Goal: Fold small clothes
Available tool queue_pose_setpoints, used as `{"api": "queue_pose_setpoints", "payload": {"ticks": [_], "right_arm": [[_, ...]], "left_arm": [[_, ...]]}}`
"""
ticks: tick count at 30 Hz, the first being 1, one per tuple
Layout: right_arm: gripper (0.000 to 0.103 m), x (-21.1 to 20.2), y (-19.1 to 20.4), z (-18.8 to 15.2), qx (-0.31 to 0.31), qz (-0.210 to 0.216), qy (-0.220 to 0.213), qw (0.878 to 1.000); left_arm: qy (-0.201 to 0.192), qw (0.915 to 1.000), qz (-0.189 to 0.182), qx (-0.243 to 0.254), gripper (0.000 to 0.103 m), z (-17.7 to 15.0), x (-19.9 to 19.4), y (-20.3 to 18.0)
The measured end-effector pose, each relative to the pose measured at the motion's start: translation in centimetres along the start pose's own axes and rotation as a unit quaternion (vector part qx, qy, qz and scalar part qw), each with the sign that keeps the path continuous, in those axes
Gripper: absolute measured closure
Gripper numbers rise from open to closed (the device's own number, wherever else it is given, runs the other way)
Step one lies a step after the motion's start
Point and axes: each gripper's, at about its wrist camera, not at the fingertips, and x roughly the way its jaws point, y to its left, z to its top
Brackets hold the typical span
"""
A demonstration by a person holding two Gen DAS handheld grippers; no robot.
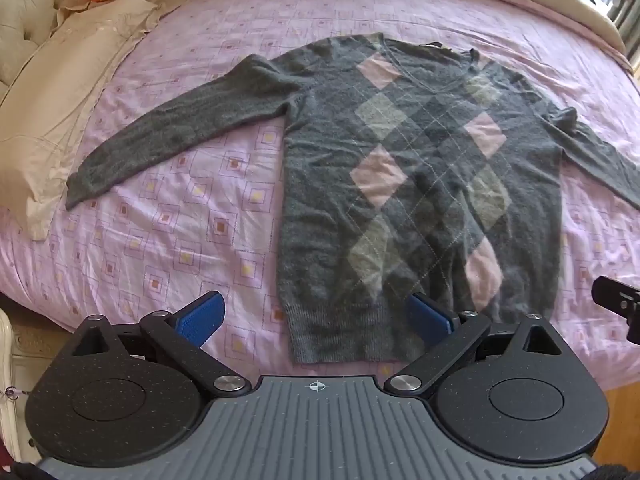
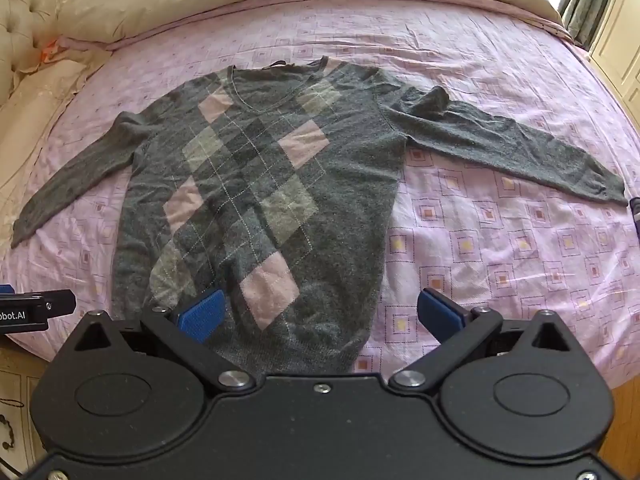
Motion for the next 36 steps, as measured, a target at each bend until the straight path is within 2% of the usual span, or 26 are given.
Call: {"api": "queue_pose_setpoints", "payload": {"ticks": [19, 36], "right_arm": [[0.001, 0.9, -0.3, 0.3, 0.008, 0.010, 0.019, 1.000], [0.001, 1.3, -0.2, 0.6, 0.014, 0.018, 0.026, 0.999]], "left_arm": [[0.022, 0.9997, 0.001, -0.006, 0.004, 0.1, 0.7, 0.3], [0.026, 0.9996, 0.002, -0.007, 0.004, 0.1, 1.0, 0.3]]}}
